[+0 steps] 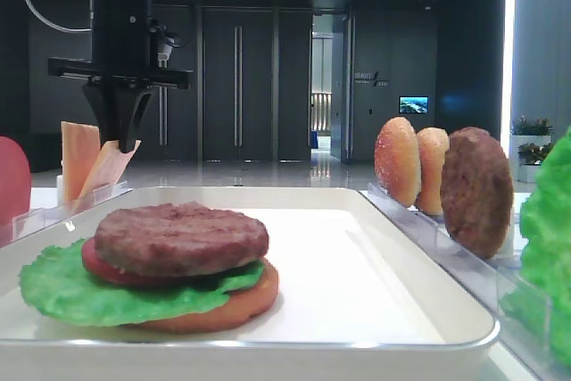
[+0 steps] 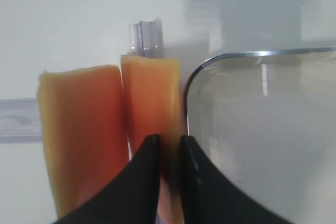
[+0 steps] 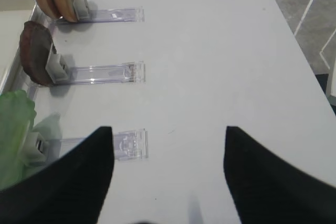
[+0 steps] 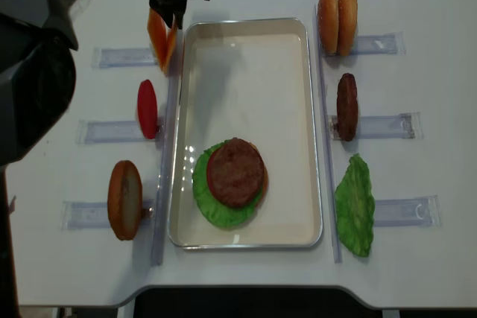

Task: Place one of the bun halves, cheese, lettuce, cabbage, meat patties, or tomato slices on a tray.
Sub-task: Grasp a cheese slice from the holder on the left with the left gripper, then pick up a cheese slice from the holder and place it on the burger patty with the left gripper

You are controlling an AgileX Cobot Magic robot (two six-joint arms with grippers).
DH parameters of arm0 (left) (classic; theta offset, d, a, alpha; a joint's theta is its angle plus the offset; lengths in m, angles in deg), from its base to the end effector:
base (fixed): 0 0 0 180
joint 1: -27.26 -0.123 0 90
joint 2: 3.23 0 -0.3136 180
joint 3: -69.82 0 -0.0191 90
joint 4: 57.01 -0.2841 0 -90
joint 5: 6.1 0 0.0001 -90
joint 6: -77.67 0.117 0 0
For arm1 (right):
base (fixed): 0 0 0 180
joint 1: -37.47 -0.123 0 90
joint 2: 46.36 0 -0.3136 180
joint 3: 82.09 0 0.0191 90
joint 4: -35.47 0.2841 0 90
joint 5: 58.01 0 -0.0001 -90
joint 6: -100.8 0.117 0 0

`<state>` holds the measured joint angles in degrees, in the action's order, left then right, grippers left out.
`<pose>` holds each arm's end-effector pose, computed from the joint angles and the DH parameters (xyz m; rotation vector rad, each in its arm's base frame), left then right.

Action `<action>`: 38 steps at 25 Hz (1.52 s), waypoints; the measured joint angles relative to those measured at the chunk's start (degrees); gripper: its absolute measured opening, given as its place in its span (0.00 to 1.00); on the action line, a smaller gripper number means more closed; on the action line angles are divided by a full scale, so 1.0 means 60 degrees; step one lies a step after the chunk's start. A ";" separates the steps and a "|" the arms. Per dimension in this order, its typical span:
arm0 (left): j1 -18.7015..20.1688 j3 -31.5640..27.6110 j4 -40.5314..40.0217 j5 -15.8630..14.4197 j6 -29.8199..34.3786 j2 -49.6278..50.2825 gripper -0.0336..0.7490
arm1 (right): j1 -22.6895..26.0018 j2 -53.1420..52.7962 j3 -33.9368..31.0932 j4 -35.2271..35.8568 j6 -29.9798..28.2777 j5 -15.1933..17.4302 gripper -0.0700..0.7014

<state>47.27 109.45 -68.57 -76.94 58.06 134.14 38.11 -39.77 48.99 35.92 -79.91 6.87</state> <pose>0.5133 -0.1633 0.2036 0.0783 2.8822 0.1706 0.0127 0.0007 0.2763 -0.0021 2.1012 -0.0047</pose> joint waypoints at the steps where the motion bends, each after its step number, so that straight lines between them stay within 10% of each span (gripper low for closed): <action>1: 0.0000 0.0000 0.0000 0.0000 0.0000 0.0000 0.16 | 0.0000 0.0000 0.0000 0.0000 0.0000 0.0000 0.65; 38: -0.0008 -0.1335 0.0860 -0.0019 0.0304 -0.2478 0.08 | 0.0000 0.0000 0.0000 0.0000 0.0000 0.0000 0.65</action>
<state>47.22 101.45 -63.41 -77.05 59.89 119.27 38.11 -39.77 48.99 35.92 -79.91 6.87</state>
